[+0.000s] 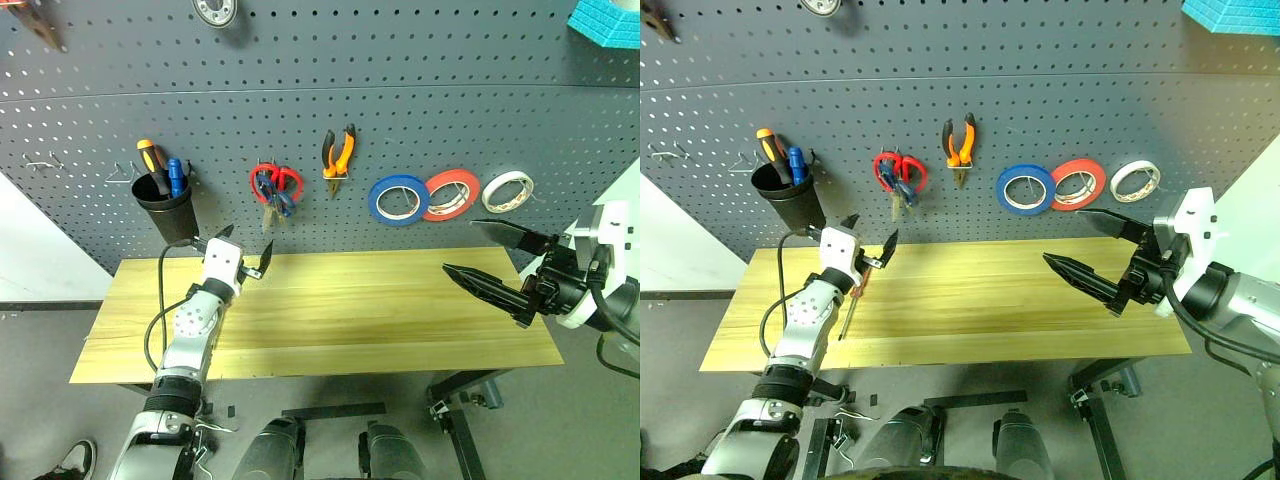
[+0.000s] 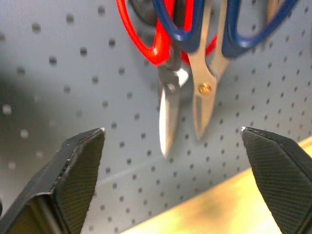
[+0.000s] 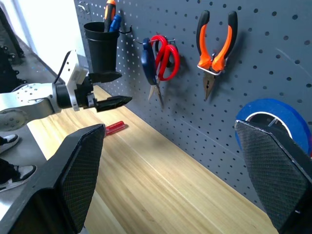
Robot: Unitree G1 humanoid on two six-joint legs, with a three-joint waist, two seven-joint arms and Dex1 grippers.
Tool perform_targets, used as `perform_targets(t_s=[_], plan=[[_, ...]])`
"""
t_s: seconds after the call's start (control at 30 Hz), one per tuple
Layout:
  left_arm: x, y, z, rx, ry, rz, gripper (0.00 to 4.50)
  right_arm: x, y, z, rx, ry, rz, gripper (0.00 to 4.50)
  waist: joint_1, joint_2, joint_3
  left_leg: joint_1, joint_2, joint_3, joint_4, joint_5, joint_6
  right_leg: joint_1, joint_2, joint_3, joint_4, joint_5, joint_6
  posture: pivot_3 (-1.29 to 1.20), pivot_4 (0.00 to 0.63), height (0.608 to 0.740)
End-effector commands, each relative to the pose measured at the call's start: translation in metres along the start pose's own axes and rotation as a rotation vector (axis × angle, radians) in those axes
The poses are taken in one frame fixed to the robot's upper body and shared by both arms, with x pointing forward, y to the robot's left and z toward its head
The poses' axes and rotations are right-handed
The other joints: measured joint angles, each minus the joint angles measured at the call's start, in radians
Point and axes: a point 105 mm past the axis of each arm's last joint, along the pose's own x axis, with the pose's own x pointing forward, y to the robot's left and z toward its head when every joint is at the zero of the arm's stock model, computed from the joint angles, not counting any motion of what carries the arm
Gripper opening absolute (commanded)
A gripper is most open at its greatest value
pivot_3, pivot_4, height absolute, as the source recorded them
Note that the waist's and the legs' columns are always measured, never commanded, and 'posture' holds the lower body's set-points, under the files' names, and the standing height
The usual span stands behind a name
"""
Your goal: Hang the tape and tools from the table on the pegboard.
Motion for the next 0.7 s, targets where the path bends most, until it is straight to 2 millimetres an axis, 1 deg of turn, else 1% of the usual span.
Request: perform_targets(t_s=[0.03, 0.13, 0.2, 0.23, 0.33, 0.37, 0.47, 0.53, 0.6, 0.7], plan=[[-0.018, 0.014, 0.001, 0.006, 0.014, 0.029, 4.48, -0.006, 0.011, -0.002, -0.026, 0.05, 0.043, 4.5, -0.001, 0.0, 0.0, 0.0, 0.0, 0.0, 0.0, 0.0, 0.0, 0.0, 0.0, 0.0, 0.0, 0.0, 0.0, -0.04, 0.101, 0.74], [-0.035, 0.016, -0.009, -0.002, 0.077, 0.031, 4.48, -0.003, 0.021, -0.015, -0.018, 0.11, 0.074, 4.5, -0.003, 0.0, 0.0, 0.0, 0.0, 0.0, 0.0, -0.001, 0.001, 0.0, 0.0, 0.001, 0.0, 0.0, 0.0, -0.04, 0.103, 0.74], [-0.049, 0.02, -0.018, -0.006, 0.128, 0.045, 4.48, 0.005, 0.031, -0.024, -0.002, 0.126, 0.098, 4.5, -0.004, 0.001, -0.001, 0.0, 0.0, 0.0, 0.0, -0.001, 0.001, 0.0, 0.0, 0.001, 0.0, 0.0, 0.0, -0.04, 0.101, 0.74], [-0.052, 0.021, -0.021, -0.008, 0.143, 0.051, 4.48, 0.007, 0.034, -0.026, 0.004, 0.126, 0.104, 4.5, -0.003, 0.001, -0.001, 0.0, 0.0, 0.0, 0.0, -0.001, 0.001, 0.0, 0.0, 0.001, 0.0, 0.0, 0.0, -0.03, 0.102, 0.74], [-0.063, 0.033, -0.037, -0.028, 0.218, 0.112, 4.48, 0.025, 0.053, -0.043, 0.065, 0.125, 0.157, 4.5, 0.003, 0.0, -0.003, 0.001, 0.001, 0.0, 0.001, -0.001, 0.001, 0.0, 0.0, 0.001, -0.001, 0.0, 0.0, -0.02, 0.101, 0.74], [-0.065, 0.036, -0.042, -0.029, 0.239, 0.127, 4.48, 0.033, 0.059, -0.046, 0.098, 0.099, 0.173, 4.5, 0.003, -0.001, -0.004, 0.001, 0.001, 0.0, 0.001, -0.001, 0.001, 0.0, 0.0, 0.001, -0.001, 0.0, 0.0, -0.02, 0.102, 0.74], [-0.062, 0.039, -0.052, -0.056, 0.279, 0.151, 4.48, 0.05, 0.067, -0.051, 0.14, 0.063, 0.2, 4.5, 0.004, 0.001, -0.004, 0.001, 0.001, -0.001, 0.001, -0.001, 0.001, -0.001, -0.001, 0.001, -0.002, 0.0, -0.001, -0.01, 0.104, 0.74], [-0.059, 0.042, -0.061, -0.081, 0.313, 0.167, 4.48, 0.062, 0.067, -0.052, 0.15, 0.047, 0.2, 4.5, 0.004, 0.0, -0.005, 0.001, 0.0, -0.001, 0.002, -0.001, 0.001, -0.001, -0.001, 0.001, -0.002, 0.0, 0.0, -0.02, 0.105, 0.74], [-0.056, 0.043, -0.068, -0.099, 0.336, 0.175, 4.48, 0.068, 0.065, -0.053, 0.154, 0.034, 0.197, 4.5, 0.004, 0.0, -0.005, 0.001, 0.0, -0.001, 0.002, -0.001, 0.001, -0.001, 0.0, 0.0, -0.002, 0.0, 0.0, -0.02, 0.108, 0.74], [-0.052, 0.048, -0.085, -0.144, 0.399, 0.196, 4.48, 0.081, 0.062, -0.055, 0.174, 0.007, 0.179, 4.5, 0.003, 0.0, -0.005, 0.001, 0.0, -0.001, 0.001, -0.001, 0.001, -0.002, 0.0, 0.0, -0.003, 0.0, 0.0, -0.02, 0.11, 0.74]])
